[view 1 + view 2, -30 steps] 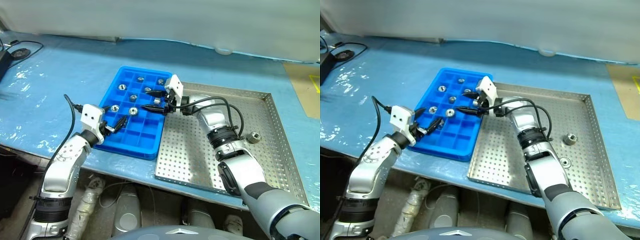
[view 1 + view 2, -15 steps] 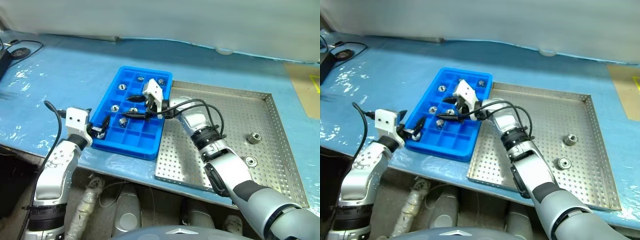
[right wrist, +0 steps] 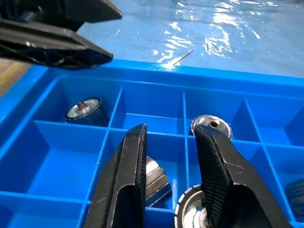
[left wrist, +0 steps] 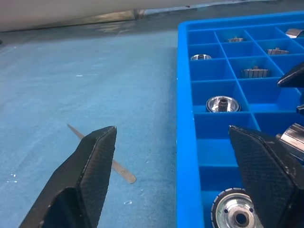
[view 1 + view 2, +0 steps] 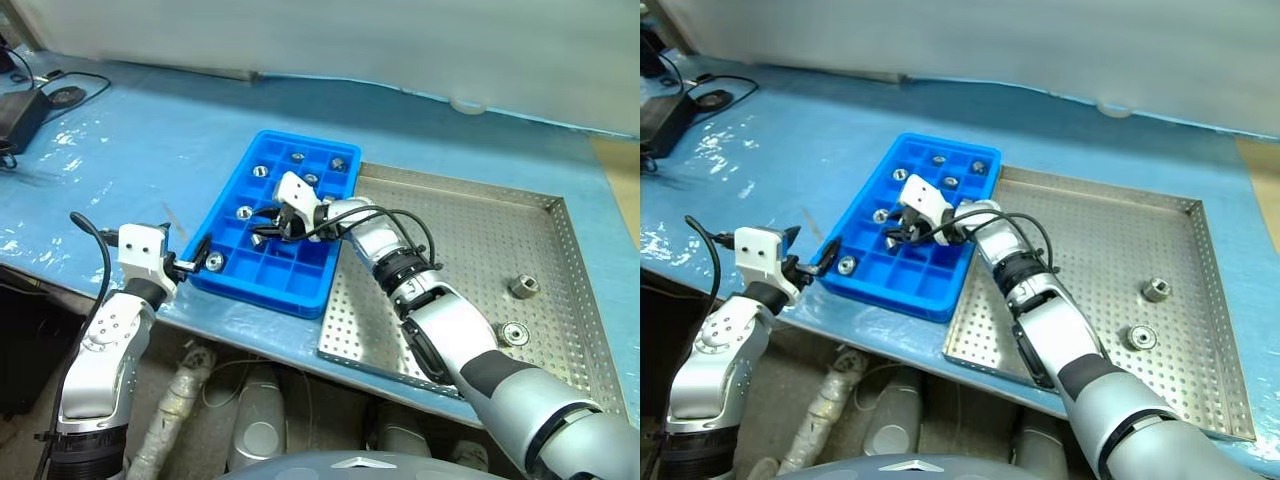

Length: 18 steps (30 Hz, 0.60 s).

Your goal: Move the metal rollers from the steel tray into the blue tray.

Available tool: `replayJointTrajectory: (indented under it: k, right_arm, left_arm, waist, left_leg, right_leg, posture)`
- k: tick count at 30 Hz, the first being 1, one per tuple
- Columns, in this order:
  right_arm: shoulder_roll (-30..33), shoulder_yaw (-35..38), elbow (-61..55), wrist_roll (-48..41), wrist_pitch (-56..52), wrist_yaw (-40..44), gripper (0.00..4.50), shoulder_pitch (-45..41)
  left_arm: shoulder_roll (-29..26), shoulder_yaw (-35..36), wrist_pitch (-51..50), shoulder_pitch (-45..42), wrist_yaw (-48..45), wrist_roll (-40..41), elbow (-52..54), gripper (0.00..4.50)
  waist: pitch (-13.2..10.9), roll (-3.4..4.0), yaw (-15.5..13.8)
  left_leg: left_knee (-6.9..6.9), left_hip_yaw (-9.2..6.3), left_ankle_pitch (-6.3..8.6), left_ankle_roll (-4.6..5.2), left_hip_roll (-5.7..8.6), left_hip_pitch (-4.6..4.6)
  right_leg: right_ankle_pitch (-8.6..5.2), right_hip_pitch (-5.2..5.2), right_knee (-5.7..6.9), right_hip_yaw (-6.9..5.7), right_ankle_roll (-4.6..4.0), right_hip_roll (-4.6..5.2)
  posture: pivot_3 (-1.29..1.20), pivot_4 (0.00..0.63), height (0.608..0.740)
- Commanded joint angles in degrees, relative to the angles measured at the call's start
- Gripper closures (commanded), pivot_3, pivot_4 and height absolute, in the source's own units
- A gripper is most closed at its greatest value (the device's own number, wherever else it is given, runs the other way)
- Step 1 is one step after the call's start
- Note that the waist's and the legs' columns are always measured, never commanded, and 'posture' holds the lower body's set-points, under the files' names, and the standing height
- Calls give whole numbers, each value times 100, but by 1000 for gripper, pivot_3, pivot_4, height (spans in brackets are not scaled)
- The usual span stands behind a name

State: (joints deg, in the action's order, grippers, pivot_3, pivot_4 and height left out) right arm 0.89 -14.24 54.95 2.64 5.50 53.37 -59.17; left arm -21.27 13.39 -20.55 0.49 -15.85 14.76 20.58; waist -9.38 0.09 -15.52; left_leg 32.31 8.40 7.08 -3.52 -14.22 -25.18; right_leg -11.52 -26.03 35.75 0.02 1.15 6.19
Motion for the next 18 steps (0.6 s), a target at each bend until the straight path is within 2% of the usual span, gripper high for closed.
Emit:
replayJointTrajectory:
  k: [1,8,13,18]
  right_arm:
    - [157,-20,-26,155,219,-85,2876,-88]
    - [481,48,24,245,378,-30,2876,-54]
    - [365,630,-795,-851,-334,989,2876,162]
    - [707,719,-1597,-1064,-850,1196,2876,576]
  left_arm:
    - [-42,58,44,-103,-58,51,59,512]
    - [-28,-79,81,-312,-180,41,-106,512]
    - [41,-260,170,-474,-533,319,40,512]
    - [172,-638,250,-825,-1069,601,-196,512]
  waist:
    - [0,0,-4]
    - [0,0,22]
    - [0,0,53]
    - [1,-1,52]
  left_leg:
    - [0,0,0,0,0,0]
    - [3,0,0,-1,0,0]
    - [3,0,0,0,-1,-1]
    - [10,0,-1,0,-3,0]
  right_leg:
    - [0,0,0,0,0,0]
    - [0,-1,2,1,0,-1]
    - [0,-2,-1,1,0,-3]
    - [0,5,3,-1,-1,-4]
  posture:
    - [541,150,740]
    - [492,150,740]
    - [453,150,740]
    - [353,150,740]
